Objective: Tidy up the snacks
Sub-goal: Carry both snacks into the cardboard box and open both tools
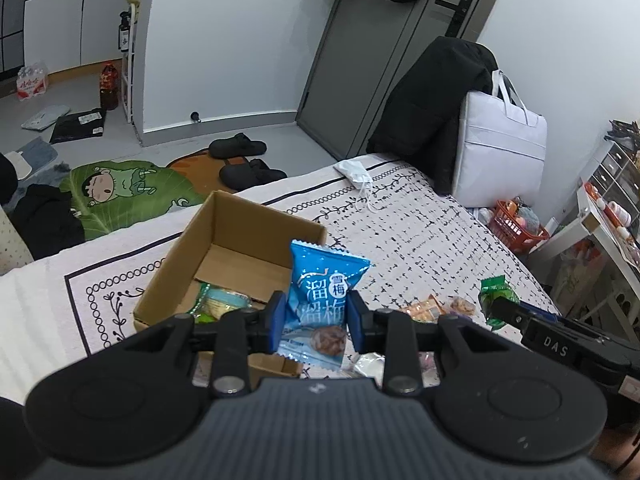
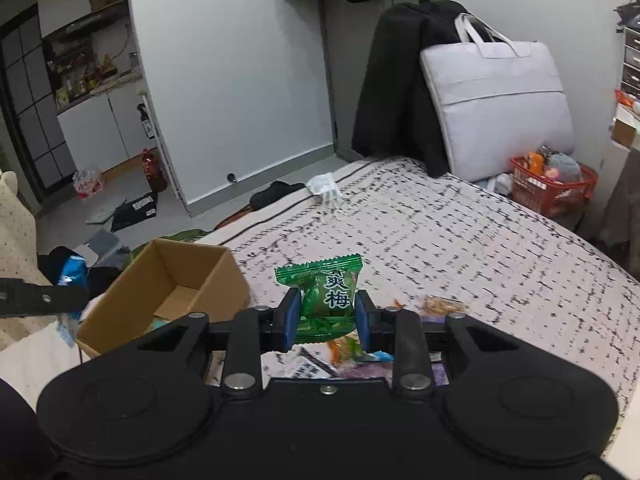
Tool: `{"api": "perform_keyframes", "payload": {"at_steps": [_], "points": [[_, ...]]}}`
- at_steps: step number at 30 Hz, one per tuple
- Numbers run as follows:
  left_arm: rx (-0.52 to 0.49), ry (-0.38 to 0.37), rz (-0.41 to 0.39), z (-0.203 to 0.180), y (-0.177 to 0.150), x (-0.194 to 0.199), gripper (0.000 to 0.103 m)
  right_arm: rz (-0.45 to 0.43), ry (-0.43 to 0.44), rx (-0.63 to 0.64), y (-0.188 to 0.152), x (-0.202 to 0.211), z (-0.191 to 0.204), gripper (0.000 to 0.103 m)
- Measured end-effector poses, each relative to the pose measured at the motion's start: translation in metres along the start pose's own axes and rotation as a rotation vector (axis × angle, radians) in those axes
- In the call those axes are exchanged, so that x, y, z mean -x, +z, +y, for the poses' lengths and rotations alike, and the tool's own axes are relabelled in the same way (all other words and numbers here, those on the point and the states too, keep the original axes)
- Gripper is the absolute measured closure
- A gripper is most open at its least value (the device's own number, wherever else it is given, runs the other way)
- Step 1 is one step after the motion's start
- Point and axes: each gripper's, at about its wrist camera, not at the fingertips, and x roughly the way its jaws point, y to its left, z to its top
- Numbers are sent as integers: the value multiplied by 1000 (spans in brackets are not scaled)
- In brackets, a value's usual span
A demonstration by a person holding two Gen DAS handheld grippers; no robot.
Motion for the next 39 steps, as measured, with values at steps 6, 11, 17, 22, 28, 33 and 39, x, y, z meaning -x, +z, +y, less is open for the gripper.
{"api": "perform_keyframes", "payload": {"at_steps": [6, 11, 17, 22, 28, 33, 39], "points": [[29, 7, 16, 16, 1, -12, 72, -11, 25, 34, 3, -5, 27, 74], [57, 8, 29, 33, 5, -24, 72, -6, 54, 47, 3, -14, 46, 74], [99, 17, 37, 60, 17, -38, 72, -4, 93, 38, 8, -27, 68, 74], [119, 20, 51, 79, 29, -52, 72, 20, 118, 60, 6, -42, 89, 74], [143, 24, 112, 89, 30, -79, 71, 53, 152, 87, 4, -54, 104, 74], [141, 4, 183, 86, 21, -94, 66, 71, 160, 95, 4, -62, 109, 74], [180, 21, 228, 95, 16, -102, 51, 96, 175, 87, 0, -70, 110, 74]]}}
